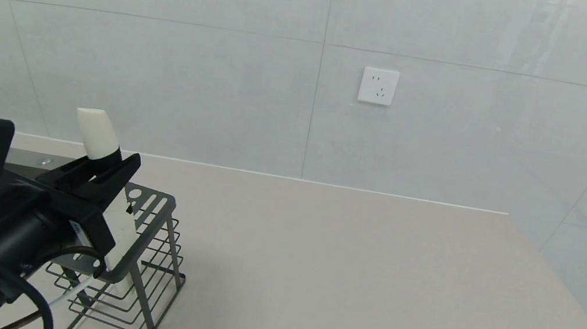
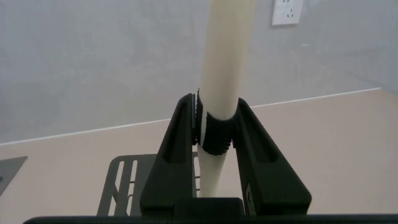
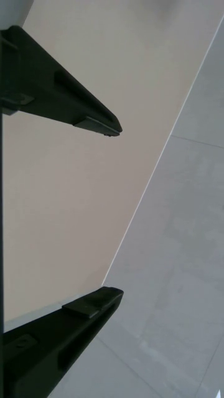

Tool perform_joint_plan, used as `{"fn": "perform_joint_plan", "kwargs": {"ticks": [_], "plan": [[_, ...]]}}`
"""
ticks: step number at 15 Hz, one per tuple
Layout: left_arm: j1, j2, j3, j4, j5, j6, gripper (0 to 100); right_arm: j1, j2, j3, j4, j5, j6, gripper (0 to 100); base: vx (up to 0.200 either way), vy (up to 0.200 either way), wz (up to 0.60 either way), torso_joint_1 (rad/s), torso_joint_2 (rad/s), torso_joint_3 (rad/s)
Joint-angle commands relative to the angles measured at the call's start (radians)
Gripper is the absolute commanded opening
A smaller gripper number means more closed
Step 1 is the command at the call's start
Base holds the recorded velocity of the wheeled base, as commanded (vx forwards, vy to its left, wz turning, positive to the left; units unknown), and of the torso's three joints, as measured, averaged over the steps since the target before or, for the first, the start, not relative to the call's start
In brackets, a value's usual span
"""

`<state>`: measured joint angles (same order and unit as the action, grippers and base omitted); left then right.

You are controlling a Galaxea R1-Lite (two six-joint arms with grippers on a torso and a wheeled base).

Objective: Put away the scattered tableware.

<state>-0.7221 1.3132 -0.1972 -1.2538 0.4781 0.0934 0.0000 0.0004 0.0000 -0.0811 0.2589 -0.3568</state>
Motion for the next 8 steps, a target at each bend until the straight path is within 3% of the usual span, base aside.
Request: {"fn": "perform_joint_plan", "kwargs": {"ticks": [1, 5, 6, 8], "plan": [[0.000, 0.046, 0.001, -0.006, 0.001, 0.000, 0, 0.000, 0.000, 0.000, 0.000, 0.000, -0.001, 100, 0.000, 0.000, 0.00, 0.000, 0.00, 0.000], [0.012, 0.044, 0.047, -0.015, 0.001, 0.002, 0, 0.000, 0.000, 0.000, -0.002, 0.002, -0.002, 100, 0.000, 0.000, 0.00, 0.000, 0.00, 0.000], [0.012, 0.044, 0.058, -0.015, 0.001, 0.002, 100, 0.000, 0.000, 0.000, -0.002, 0.002, -0.002, 100, 0.000, 0.000, 0.00, 0.000, 0.00, 0.000], [0.012, 0.043, 0.061, -0.016, 0.001, 0.003, 100, 0.000, 0.000, 0.000, 0.000, 0.002, -0.002, 100, 0.000, 0.000, 0.00, 0.000, 0.00, 0.000]]}}
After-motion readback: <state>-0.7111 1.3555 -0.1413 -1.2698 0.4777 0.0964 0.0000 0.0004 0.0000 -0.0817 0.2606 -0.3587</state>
